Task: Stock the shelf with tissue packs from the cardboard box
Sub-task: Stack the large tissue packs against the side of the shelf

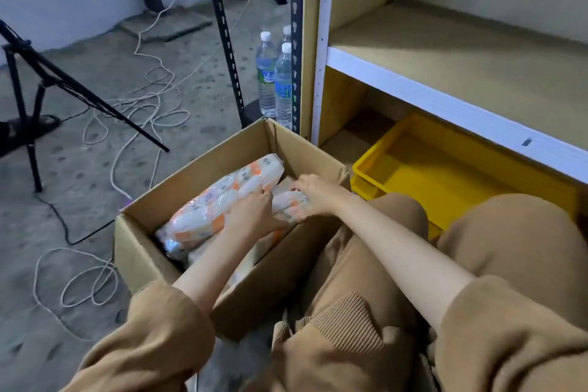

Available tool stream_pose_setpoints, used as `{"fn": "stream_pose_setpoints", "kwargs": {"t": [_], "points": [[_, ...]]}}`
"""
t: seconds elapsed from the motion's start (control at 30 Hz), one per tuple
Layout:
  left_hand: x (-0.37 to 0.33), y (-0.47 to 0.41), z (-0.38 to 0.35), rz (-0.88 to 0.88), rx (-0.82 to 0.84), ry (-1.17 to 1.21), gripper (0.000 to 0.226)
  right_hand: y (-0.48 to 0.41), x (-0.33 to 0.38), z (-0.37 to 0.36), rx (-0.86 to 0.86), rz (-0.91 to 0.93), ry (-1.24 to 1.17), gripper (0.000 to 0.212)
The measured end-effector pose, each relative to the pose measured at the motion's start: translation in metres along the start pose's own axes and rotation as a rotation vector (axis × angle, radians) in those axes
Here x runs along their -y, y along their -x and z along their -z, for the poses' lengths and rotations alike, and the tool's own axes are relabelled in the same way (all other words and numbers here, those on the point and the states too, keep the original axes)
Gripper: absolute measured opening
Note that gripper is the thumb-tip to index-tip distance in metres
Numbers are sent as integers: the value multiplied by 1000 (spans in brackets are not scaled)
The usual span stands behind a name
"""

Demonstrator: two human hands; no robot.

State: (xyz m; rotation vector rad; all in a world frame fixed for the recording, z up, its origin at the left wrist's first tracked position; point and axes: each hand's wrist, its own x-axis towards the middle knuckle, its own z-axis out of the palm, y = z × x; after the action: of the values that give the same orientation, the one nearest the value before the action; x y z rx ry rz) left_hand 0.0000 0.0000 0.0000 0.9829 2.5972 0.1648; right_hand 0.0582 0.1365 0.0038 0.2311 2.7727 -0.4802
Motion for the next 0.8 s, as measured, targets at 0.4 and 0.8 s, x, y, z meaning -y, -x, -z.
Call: {"fn": "stream_pose_setpoints", "kwargs": {"t": [0.4, 0.8], "points": [[11, -28, -10, 132, 206, 112, 75, -57, -2, -18, 268, 98, -30, 70], [-15, -17, 99, 64, -15, -130, 57, -38, 0, 70, -60, 235, -41, 44]]}}
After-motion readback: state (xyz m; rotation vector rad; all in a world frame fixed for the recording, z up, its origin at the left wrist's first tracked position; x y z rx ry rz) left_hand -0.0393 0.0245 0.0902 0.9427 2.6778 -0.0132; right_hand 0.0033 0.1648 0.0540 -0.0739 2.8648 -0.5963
